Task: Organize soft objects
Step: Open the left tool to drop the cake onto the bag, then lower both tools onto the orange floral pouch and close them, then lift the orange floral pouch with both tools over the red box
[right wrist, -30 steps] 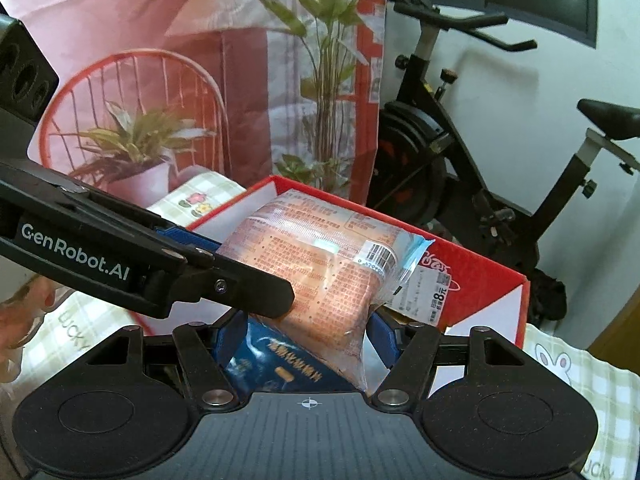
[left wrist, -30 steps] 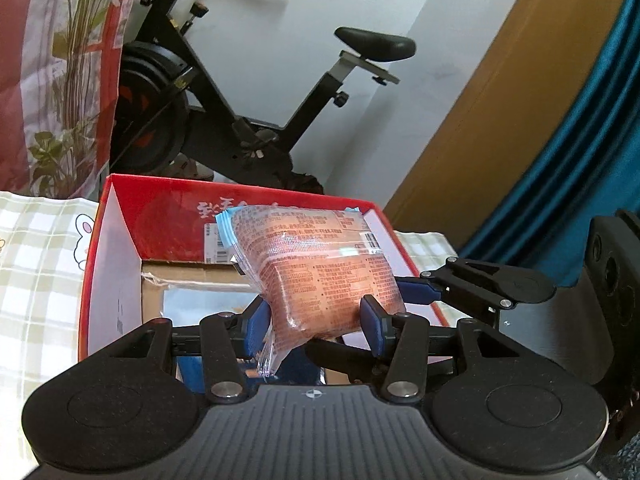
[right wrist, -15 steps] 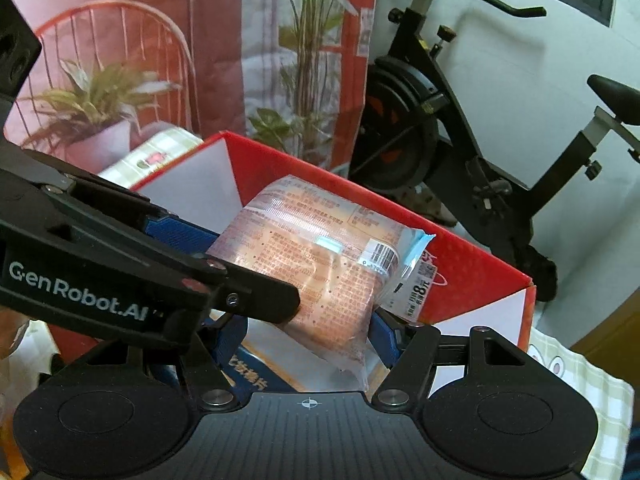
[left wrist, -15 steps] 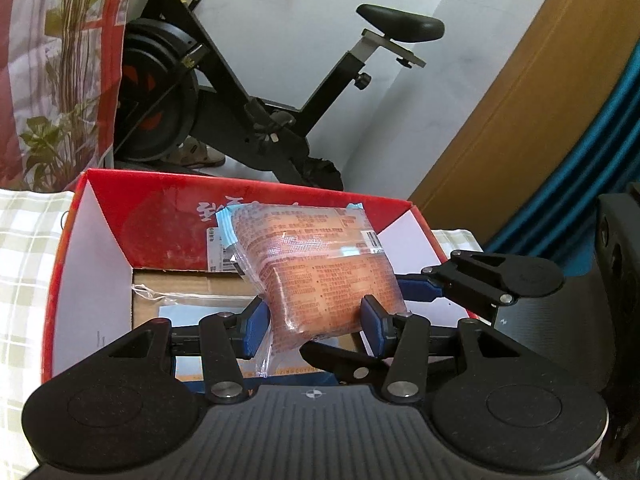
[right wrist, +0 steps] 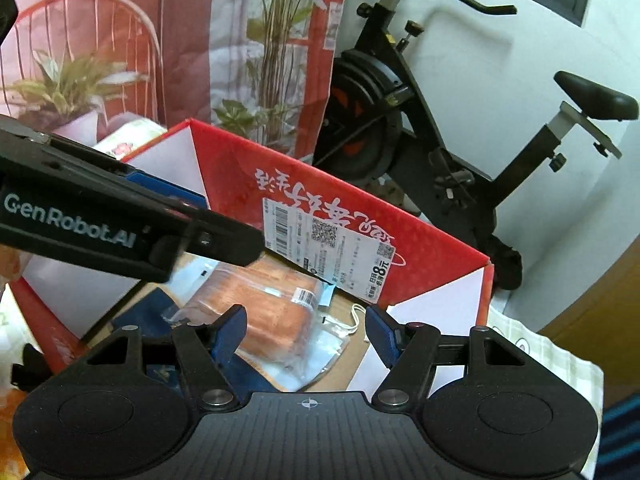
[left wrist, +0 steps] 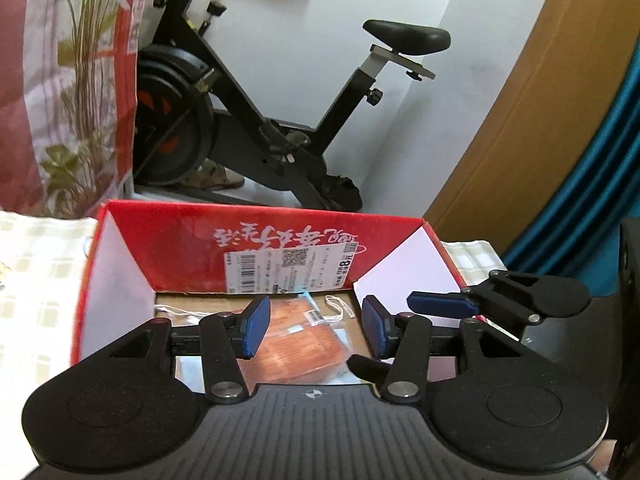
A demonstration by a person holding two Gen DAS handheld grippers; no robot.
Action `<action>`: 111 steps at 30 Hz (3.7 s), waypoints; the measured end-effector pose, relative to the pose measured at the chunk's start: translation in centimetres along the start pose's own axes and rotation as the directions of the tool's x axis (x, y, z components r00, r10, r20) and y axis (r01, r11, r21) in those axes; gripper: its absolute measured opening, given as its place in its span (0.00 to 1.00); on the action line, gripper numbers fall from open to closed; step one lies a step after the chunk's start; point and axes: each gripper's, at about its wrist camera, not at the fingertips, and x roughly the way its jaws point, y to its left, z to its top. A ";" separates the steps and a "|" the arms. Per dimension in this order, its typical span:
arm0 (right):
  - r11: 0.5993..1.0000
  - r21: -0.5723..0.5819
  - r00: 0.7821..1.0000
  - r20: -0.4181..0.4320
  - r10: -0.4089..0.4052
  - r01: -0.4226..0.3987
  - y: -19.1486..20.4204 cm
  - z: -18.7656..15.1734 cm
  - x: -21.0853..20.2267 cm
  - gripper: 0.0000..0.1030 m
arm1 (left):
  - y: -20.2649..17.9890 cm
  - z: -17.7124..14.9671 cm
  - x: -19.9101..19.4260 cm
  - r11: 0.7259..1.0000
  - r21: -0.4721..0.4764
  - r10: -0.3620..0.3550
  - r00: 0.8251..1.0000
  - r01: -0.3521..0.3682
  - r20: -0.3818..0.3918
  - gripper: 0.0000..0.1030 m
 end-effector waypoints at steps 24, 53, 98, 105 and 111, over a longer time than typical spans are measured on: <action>0.965 0.252 0.980 0.196 0.026 -0.076 0.8 -5.6 -9.3 1.00 | 0.7 -5.4 -10.6 0.983 0.101 0.147 0.985 -0.156 0.092 1.00; 0.974 0.226 0.976 0.204 -0.076 0.028 7.4 -14.1 -13.2 1.00 | 0.3 -14.8 -14.5 0.966 0.095 0.236 0.970 -0.241 0.061 0.99; 0.925 0.343 0.987 0.060 0.150 -0.162 9.8 -21.3 -9.8 0.61 | 3.1 -20.9 -10.5 0.995 -0.080 0.047 0.993 -0.056 -0.112 0.43; 0.944 0.298 0.986 0.121 0.111 -0.143 9.5 -20.0 -11.3 0.20 | 2.9 -20.1 -11.8 0.994 -0.060 0.086 0.995 -0.089 -0.054 0.21; 0.955 0.258 0.978 0.183 0.099 -0.145 9.1 -18.8 -12.7 0.08 | 2.1 -19.4 -13.1 0.996 -0.013 0.088 0.996 -0.088 0.019 0.18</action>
